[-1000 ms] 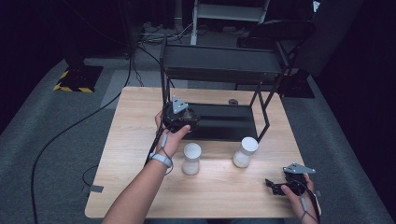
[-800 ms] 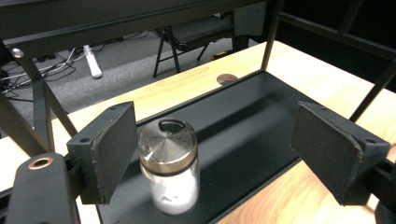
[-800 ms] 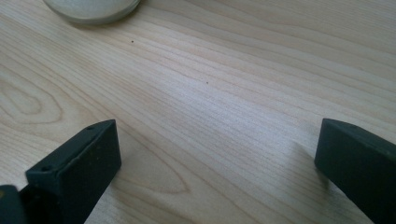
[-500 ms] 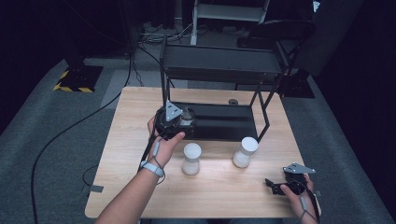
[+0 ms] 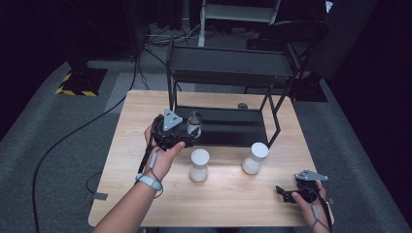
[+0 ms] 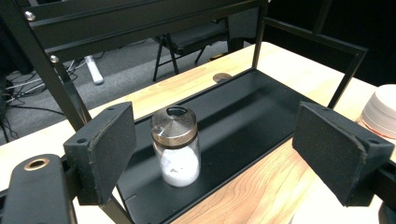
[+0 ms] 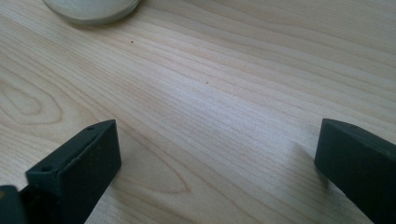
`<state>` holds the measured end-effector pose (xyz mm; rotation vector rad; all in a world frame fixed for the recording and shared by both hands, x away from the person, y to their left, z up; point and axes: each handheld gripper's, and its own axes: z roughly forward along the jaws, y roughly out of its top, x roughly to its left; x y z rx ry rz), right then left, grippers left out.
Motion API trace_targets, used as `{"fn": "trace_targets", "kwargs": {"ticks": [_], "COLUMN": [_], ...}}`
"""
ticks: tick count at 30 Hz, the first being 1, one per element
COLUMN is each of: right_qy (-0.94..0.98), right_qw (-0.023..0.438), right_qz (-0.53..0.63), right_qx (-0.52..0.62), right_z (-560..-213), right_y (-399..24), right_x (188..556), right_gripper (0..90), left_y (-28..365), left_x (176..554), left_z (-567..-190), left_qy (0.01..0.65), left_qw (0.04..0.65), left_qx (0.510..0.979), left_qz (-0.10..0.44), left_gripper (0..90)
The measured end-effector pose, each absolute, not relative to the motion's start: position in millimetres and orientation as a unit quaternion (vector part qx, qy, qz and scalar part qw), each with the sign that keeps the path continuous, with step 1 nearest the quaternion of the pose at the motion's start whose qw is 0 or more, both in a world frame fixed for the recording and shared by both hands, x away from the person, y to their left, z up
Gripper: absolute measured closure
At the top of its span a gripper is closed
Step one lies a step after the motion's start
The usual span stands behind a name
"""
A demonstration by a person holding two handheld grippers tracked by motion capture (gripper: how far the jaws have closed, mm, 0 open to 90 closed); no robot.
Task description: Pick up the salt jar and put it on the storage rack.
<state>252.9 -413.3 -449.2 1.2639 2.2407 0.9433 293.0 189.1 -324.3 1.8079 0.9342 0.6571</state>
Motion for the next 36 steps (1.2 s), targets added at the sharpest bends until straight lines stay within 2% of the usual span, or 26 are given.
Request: {"fn": "trace_targets", "kwargs": {"ticks": [21,36], "right_qy": [0.801,0.801], "right_qw": [0.199,0.199], "right_qz": [0.337,0.337], "right_qx": [0.452,0.452], "right_z": [-449,-449], "right_y": [-413,-413], "right_x": [253,253], "right_gripper": [0.2,0.2], "left_y": [213,222], "left_x": [261,239], "left_z": [-323,-333], "left_qy": [0.379,0.378], "left_qw": [0.486,0.464], "left_qx": [0.740,0.748], "left_qz": [0.268,0.286], "left_gripper": [12.9,12.1]}}
